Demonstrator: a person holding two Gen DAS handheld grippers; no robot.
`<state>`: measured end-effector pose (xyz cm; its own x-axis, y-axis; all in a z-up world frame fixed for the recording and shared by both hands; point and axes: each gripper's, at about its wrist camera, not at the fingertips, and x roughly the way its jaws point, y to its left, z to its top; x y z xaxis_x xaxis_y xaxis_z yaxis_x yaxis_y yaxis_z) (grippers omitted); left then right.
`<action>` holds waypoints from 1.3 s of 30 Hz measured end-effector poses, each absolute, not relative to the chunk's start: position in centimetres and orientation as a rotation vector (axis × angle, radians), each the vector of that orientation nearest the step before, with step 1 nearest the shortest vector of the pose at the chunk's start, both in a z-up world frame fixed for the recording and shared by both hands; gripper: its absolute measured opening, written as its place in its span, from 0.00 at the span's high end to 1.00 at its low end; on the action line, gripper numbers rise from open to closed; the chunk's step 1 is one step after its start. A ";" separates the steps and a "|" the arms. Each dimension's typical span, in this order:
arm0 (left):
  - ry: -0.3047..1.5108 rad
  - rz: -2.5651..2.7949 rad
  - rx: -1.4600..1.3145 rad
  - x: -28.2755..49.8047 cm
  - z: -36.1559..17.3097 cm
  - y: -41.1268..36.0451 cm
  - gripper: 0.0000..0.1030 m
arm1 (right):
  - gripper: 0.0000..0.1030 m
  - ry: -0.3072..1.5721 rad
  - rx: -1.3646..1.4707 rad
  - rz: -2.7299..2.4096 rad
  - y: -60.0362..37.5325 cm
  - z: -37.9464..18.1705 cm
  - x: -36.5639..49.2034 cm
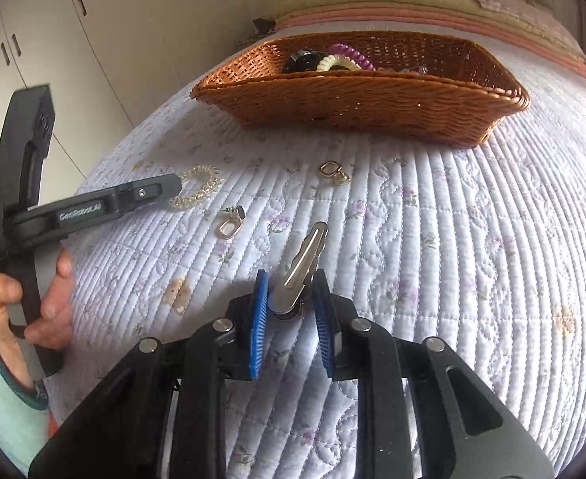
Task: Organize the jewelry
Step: 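Grasp the clear bead bracelet with the left tool while the right tool lifts the clasp, then lower the bracelet and clasp into the basket and open both tools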
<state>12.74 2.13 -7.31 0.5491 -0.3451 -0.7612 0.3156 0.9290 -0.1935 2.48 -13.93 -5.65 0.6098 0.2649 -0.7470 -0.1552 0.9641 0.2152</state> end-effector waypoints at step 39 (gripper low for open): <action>0.631 -0.350 -0.024 21.4 2.9 -6.3 0.92 | 0.80 0.731 0.279 0.092 -23.7 6.2 18.3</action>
